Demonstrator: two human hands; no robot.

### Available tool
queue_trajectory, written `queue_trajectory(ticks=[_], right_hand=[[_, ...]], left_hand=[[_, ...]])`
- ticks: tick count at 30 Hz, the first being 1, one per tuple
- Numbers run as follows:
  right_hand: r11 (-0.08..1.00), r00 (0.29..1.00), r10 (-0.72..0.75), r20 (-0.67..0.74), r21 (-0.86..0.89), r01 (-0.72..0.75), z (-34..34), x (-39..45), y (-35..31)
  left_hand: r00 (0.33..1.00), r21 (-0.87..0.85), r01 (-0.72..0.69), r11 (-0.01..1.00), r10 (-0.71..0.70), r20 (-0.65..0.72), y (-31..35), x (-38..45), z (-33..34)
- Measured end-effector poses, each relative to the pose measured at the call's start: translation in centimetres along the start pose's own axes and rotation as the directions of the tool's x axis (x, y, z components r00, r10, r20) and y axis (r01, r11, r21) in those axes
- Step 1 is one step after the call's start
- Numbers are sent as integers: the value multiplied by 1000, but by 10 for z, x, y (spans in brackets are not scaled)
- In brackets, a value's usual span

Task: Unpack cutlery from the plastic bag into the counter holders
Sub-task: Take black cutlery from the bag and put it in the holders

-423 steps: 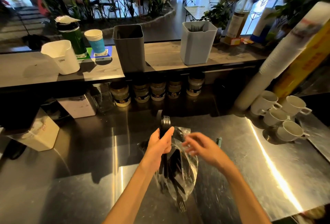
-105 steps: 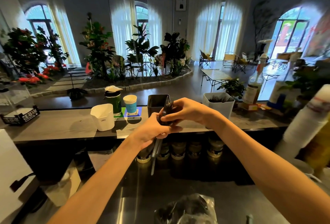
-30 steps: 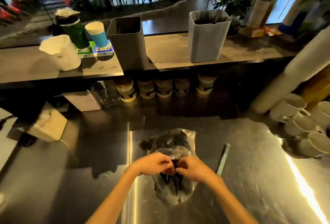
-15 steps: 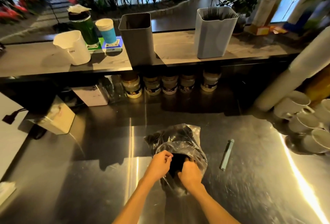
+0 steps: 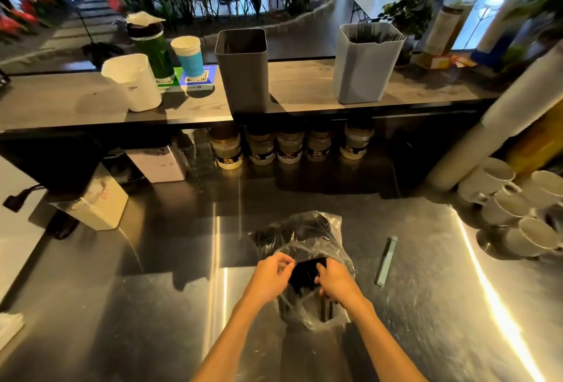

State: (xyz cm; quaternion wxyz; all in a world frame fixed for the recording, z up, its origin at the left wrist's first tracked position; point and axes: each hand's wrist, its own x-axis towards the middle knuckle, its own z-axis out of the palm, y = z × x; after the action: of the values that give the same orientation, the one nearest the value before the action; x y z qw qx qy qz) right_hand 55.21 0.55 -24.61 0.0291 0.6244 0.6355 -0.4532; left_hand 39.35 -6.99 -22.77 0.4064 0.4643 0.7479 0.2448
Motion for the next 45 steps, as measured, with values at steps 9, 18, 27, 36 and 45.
queue_trajectory(ticks=[9,18,27,36,45], right_hand=[[981,987,36,159,-196,-4,-52,-41,30],[998,978,16,210,55,-28,-102,-106,13],[955,987,-130,90,278,100,-109,-130,-12],[888,933,-338,-119,288,359,-57,-123,-47],[835,905,-381,-192,349,425,-37,-121,-58]], left_hand=[[999,-73,-8,997,10,34,6,-9,-6],[1000,-384,23,923,-29,-9,16,-11,-9],[995,-631,68,773,-9,96,52,-28,-20],[976,-865,-80,496,213,32,86,-43,-38],[987,-864,-120,488,156,-48,89,-49,-39]])
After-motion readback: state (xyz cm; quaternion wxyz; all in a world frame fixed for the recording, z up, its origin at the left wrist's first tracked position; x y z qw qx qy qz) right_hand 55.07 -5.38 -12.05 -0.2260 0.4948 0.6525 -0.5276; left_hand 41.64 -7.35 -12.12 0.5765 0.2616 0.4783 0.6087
